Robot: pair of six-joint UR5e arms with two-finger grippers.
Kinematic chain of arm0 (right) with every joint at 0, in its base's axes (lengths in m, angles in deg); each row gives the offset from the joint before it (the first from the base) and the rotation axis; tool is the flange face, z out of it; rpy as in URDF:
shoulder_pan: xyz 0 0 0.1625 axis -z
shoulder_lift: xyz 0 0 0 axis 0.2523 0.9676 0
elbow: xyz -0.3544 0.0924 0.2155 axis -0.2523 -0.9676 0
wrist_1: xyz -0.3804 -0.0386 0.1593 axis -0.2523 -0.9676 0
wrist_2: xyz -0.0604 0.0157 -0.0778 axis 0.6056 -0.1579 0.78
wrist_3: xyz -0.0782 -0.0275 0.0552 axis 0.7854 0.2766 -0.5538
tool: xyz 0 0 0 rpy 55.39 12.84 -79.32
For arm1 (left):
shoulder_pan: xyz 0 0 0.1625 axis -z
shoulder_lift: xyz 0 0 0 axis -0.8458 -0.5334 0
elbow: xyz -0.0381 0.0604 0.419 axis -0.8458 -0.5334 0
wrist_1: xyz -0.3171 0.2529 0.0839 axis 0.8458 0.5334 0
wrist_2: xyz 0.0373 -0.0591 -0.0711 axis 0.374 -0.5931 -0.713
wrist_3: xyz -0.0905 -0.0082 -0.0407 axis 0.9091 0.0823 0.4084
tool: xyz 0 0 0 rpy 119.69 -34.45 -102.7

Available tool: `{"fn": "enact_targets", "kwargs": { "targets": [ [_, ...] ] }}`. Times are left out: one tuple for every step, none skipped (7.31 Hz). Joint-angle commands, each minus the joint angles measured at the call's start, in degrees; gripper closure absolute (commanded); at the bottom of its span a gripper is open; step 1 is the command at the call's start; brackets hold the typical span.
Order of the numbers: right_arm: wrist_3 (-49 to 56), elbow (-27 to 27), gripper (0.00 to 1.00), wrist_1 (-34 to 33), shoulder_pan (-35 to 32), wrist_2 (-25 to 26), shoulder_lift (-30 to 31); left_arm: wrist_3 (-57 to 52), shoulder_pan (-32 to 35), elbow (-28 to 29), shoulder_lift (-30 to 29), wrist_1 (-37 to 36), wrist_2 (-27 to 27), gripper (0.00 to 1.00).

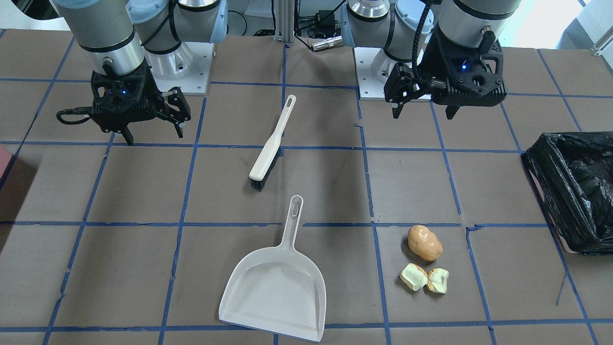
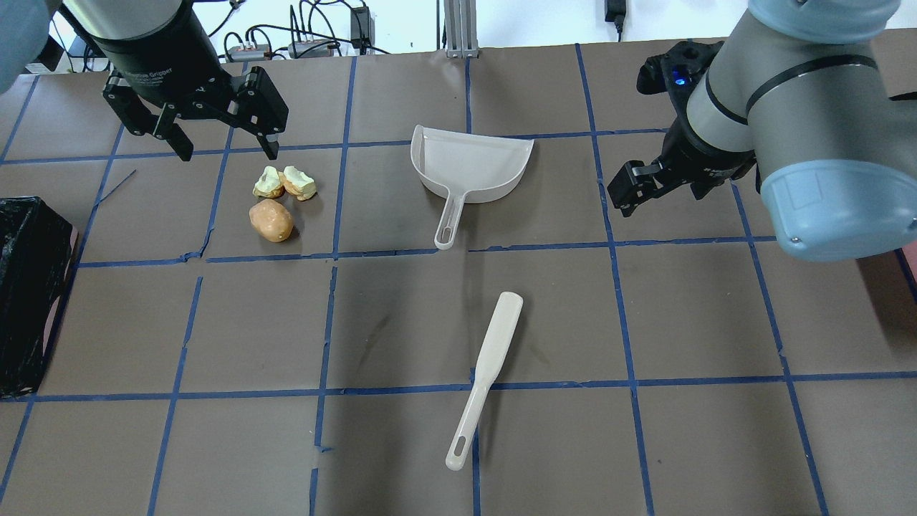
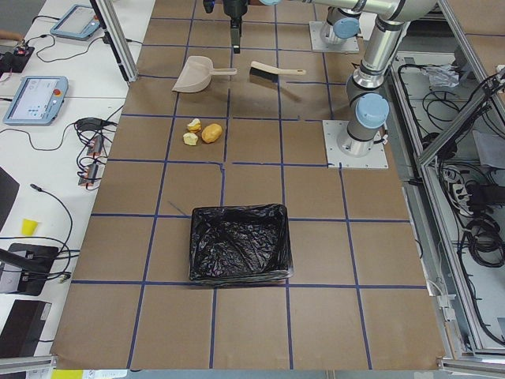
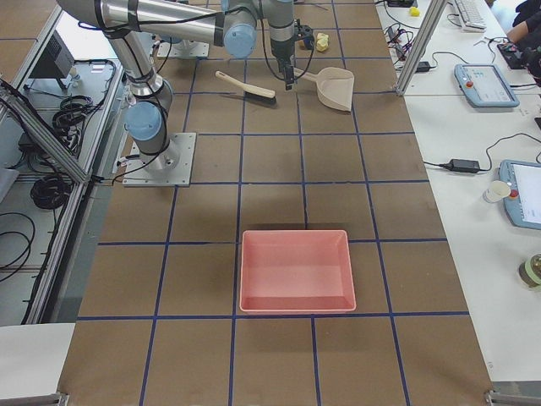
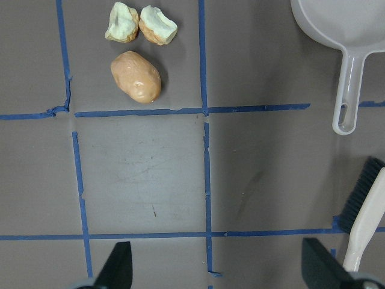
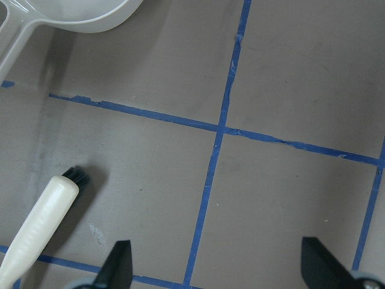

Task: Sweep and dump trash in nearest bin

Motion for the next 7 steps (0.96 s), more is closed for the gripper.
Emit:
{"fn": "enact_targets", "kwargs": {
  "targets": [
    [-4.1,-2.07,0.0,2.93,-0.12,0.52,0.38,-0.02,0.02,0.09,0.08,0.0,-0.06,0.0],
    [-4.31,-3.48,0.0,4.7,-0.21,0.52,0.29,-0.02,0.02,0.01,0.08,0.0,-0.15,0.0],
    [-4.4,-3.58,0.0,4.8,-0.21,0.44,0.38,-0.02,0.02,-0.08,0.08,0.09,-0.23,0.0],
    [-6.75,-3.14,0.0,5.15,-0.56,-0.09,0.56,-0.02,0.02,-0.69,0.17,0.0,-0.32,0.0],
    [-11.99,-3.05,0.0,5.16,-2.65,-0.01,0.64,-0.02,0.02,-0.96,0.08,0.0,-0.32,0.0],
    [-12.74,-3.05,0.0,4.37,-4.15,0.34,0.47,-0.02,0.1,-0.96,-0.18,-0.09,-0.32,0.0],
    [-12.14,-3.23,0.0,4.19,-4.16,0.26,-0.05,-0.11,0.02,-0.87,-0.36,-0.09,-0.24,0.0]
  ]
}}
